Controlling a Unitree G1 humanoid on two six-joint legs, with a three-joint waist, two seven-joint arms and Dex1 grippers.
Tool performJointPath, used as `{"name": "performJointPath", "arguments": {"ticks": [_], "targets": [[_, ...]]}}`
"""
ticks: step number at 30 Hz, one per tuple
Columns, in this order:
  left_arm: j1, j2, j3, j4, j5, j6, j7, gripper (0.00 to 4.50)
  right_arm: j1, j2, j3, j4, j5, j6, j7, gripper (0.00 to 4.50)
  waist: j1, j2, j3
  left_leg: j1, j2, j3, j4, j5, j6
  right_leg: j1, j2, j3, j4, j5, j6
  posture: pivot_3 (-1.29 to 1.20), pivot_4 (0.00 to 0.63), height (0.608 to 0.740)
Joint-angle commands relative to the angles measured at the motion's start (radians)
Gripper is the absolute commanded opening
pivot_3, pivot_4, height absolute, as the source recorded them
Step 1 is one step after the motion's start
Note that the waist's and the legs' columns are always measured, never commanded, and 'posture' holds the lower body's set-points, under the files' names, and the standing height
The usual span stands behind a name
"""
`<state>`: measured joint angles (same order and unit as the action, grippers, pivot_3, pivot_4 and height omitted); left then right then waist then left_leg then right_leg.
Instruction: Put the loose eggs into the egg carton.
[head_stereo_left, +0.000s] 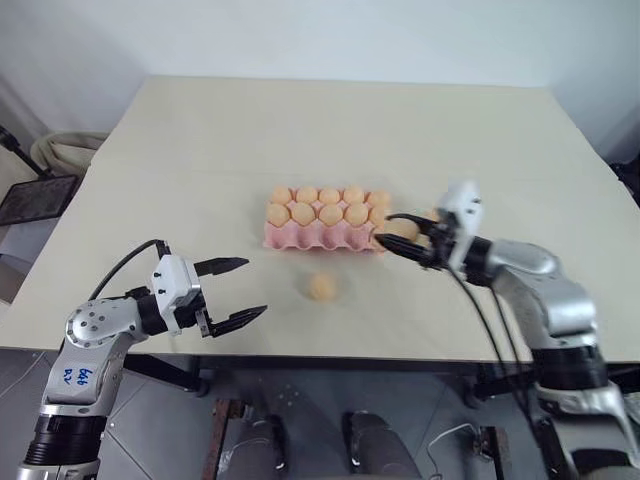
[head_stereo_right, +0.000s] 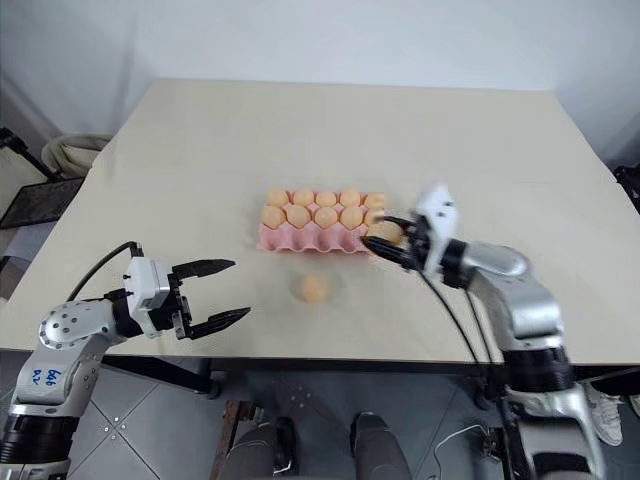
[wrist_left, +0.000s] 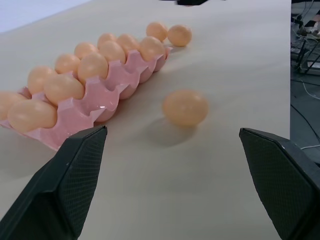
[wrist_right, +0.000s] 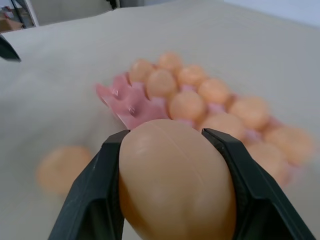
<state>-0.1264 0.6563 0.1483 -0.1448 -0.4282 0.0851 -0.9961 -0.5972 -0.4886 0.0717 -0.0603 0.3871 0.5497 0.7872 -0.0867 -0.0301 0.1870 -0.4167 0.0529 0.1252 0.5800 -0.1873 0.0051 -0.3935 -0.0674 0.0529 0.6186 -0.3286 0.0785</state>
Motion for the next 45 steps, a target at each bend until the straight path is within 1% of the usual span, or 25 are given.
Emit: {"name": "performJointPath", "arguments": {"ticks": [1,3,5,7,9,13,14,16,18,21,22,24,27,31,34,39,42,45], "targets": [[-0.010,-0.004,0.007,-0.022,-0.008,-0.007,0.009,4.50,-0.070,0.051,0.050,0.058,-0.065,0.026,-0.072,1.91,0.003,0.000,0.000,-0.005,-0.001,0.000,0.000,0.001,-0.001,-0.006,-0.005,-0.008,0.002,0.001,0.001,0.00,0.150,0.740],[-0.005,-0.008,0.006,-0.035,-0.009,-0.004,0.014,4.50,-0.114,0.096,0.074,0.138,-0.107,-0.004,-0.102,1.91,0.009,0.000,0.000,-0.010,-0.003,0.002,0.000,0.000,-0.001,-0.014,-0.013,-0.022,0.007,0.004,0.008,0.00,0.150,0.740],[0.001,-0.009,0.008,-0.051,-0.011,0.001,0.021,4.50,-0.141,0.119,0.090,0.198,-0.146,-0.037,-0.119,1.91,0.012,0.000,0.000,-0.017,-0.003,0.001,0.002,0.000,0.001,-0.020,-0.014,-0.028,0.009,0.005,0.008,0.00,0.150,0.740],[0.013,-0.008,0.015,-0.070,-0.015,0.004,0.028,4.50,-0.147,0.125,0.088,0.220,-0.162,-0.055,-0.119,1.91,0.014,0.000,0.000,-0.024,-0.001,0.000,0.007,0.001,0.001,-0.022,-0.014,-0.037,0.009,0.005,0.009,0.00,0.150,0.740],[0.030,-0.005,0.030,-0.084,-0.019,0.007,0.039,4.50,-0.144,0.116,0.078,0.218,-0.162,-0.056,-0.104,1.91,0.016,0.000,0.000,-0.025,0.001,0.001,0.011,-0.002,0.001,-0.022,-0.015,-0.047,0.010,0.005,0.009,0.00,0.150,0.740],[0.047,-0.004,0.037,-0.099,-0.020,0.009,0.051,4.50,-0.137,0.094,0.056,0.203,-0.159,-0.054,-0.085,1.91,0.019,0.000,0.000,-0.025,0.003,0.004,0.014,-0.004,0.002,-0.021,-0.014,-0.053,0.009,0.005,0.009,0.00,0.150,0.740],[0.050,-0.005,0.037,-0.101,-0.020,0.008,0.052,4.50,-0.136,0.088,0.051,0.197,-0.156,-0.053,-0.080,1.91,0.020,0.000,0.000,-0.024,0.003,0.005,0.015,-0.006,0.006,-0.021,-0.014,-0.054,0.009,0.005,0.009,0.00,0.150,0.740],[0.052,-0.005,0.036,-0.105,-0.020,0.009,0.054,4.50,-0.133,0.077,0.038,0.174,-0.140,-0.047,-0.064,2.62,0.021,0.000,0.000,-0.023,0.004,0.005,0.015,-0.006,0.006,-0.020,-0.014,-0.055,0.010,0.006,0.010,0.00,0.150,0.740],[0.046,-0.005,0.032,-0.101,-0.020,0.010,0.053,4.50,-0.121,0.066,0.029,0.125,-0.114,-0.030,-0.032,3.17,0.022,0.000,0.000,-0.021,0.005,0.005,0.015,-0.007,0.001,-0.020,-0.014,-0.055,0.011,0.006,0.011,0.00,0.150,0.740],[0.034,-0.004,0.025,-0.094,-0.021,0.012,0.047,4.50,-0.097,0.052,0.018,0.059,-0.084,-0.002,-0.005,4.25,0.022,0.000,0.000,-0.020,0.008,0.004,0.015,-0.005,-0.002,-0.020,-0.012,-0.056,0.011,0.008,0.008,0.00,0.150,0.740],[0.031,-0.004,0.023,-0.091,-0.022,0.013,0.045,4.50,-0.090,0.048,0.015,0.043,-0.079,0.005,-0.001,4.48,0.022,0.000,0.000,-0.020,0.009,0.004,0.015,-0.005,-0.002,-0.020,-0.012,-0.056,0.011,0.008,0.008,0.00,0.150,0.740],[0.023,-0.006,0.019,-0.086,-0.022,0.015,0.042,4.50,-0.076,0.040,0.007,0.021,-0.074,0.010,0.004,4.48,0.024,0.000,0.000,-0.020,0.009,0.004,0.015,-0.005,-0.002,-0.020,-0.012,-0.056,0.012,0.008,0.008,0.00,0.150,0.740],[0.004,-0.010,0.004,-0.078,-0.021,0.022,0.034,4.50,-0.020,0.008,-0.075,-0.032,-0.041,-0.004,-0.008,4.48,0.029,0.000,0.000,-0.021,0.009,0.004,0.015,-0.005,-0.002,-0.020,-0.012,-0.056,0.011,0.008,0.008,0.00,0.150,0.740],[-0.018,-0.017,-0.006,-0.072,-0.036,0.041,0.025,4.50,0.131,-0.076,-0.194,-0.127,0.004,-0.030,0.016,4.48,0.051,0.000,0.000,-0.023,0.008,0.002,0.015,-0.006,-0.002,-0.019,-0.013,-0.055,0.008,0.008,0.007,0.00,0.150,0.740],[-0.046,-0.024,-0.018,-0.047,-0.039,0.050,0.016,4.50,0.317,-0.123,-0.333,-0.178,0.019,-0.083,0.012,4.48,0.062,0.000,0.000,-0.022,0.008,0.002,0.015,-0.006,-0.001,-0.018,-0.013,-0.056,0.007,0.008,0.007,0.00,0.150,0.740],[-0.102,-0.030,-0.042,0.007,-0.042,0.078,-0.014,4.50,0.560,-0.112,-0.519,-0.215,0.042,-0.207,0.005,4.48,0.059,0.000,-0.001,-0.020,0.009,0.003,0.016,-0.006,-0.001,-0.017,-0.011,-0.058,0.009,0.008,0.007,0.00,0.150,0.740],[-0.139,-0.039,-0.057,0.047,-0.030,0.069,-0.028,4.50,0.685,-0.093,-0.572,-0.208,0.037,-0.300,0.017,4.48,0.052,0.000,-0.001,-0.015,0.009,0.005,0.017,-0.005,-0.001,-0.013,-0.010,-0.059,0.009,0.009,0.009,0.00,0.150,0.740],[-0.168,-0.049,-0.064,0.080,-0.014,0.045,-0.035,4.50,0.749,-0.076,-0.593,-0.195,0.042,-0.342,0.008,4.48,0.046,0.001,-0.001,-0.004,0.010,0.006,0.017,-0.006,-0.002,-0.003,-0.009,-0.058,0.008,0.008,0.007,0.00,0.150,0.740]]}}
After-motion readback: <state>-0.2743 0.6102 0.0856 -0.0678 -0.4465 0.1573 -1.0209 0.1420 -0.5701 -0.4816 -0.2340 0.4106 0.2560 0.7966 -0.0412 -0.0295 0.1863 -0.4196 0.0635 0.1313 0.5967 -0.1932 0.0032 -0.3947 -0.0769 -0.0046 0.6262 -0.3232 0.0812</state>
